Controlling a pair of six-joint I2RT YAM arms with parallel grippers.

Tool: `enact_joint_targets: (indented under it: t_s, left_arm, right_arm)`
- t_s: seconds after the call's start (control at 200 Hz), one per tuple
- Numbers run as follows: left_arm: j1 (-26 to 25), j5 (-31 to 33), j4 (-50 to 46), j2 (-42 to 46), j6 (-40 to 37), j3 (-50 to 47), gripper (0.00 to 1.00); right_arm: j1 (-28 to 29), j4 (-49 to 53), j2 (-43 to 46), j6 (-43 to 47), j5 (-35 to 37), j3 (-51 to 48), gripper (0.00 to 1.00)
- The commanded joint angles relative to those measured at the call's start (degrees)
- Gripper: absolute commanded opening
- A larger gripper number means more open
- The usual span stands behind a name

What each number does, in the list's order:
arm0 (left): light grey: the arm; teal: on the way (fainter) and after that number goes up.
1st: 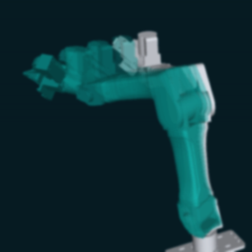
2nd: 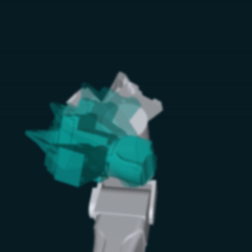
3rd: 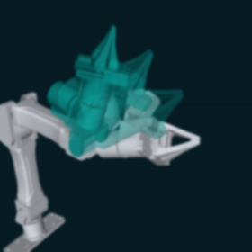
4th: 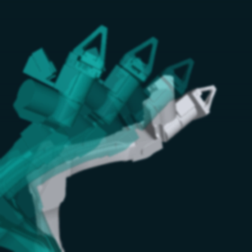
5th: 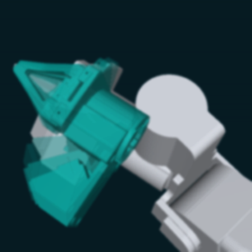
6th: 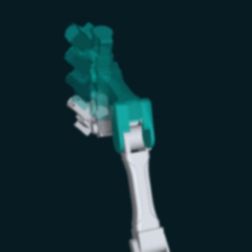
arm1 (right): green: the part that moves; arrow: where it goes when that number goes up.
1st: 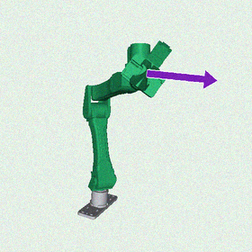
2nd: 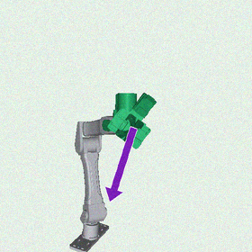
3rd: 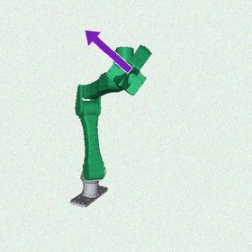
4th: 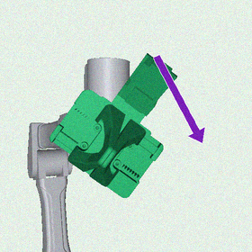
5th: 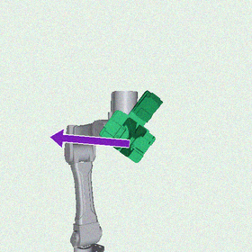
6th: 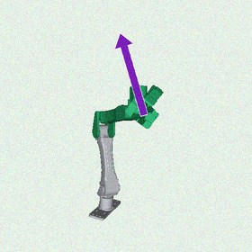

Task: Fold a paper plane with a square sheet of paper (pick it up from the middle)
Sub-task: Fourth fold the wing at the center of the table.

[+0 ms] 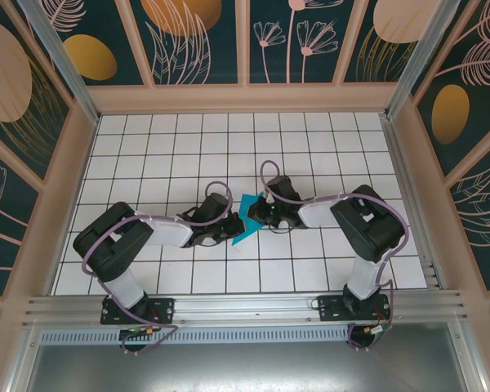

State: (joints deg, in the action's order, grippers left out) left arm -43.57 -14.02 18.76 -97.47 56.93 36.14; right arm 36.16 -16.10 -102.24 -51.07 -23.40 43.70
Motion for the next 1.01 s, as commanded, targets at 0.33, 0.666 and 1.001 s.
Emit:
enact_joint_targets:
  t_s: [0.33, 0.666, 1.001]
  left_arm:
    - [-0.19, 2.95, -10.13, -3.2, -4.13, -1.56, 0.0]
    - [-0.19, 3.99, -11.53, -3.18, -4.45, -2.24, 0.0]
    - [-0.2, 3.96, -10.82, -2.91, -4.46, -5.51, 0.0]
  right_arm:
    - [0.34, -0.94, 0.86, 5.96, -6.19, 2.8, 0.07]
    - [-1.11, 2.64, -4.83, 6.68, 0.51, 4.34, 0.06]
    - [-7.15, 2.43, -6.48, 8.28, -0.97, 5.73, 0.06]
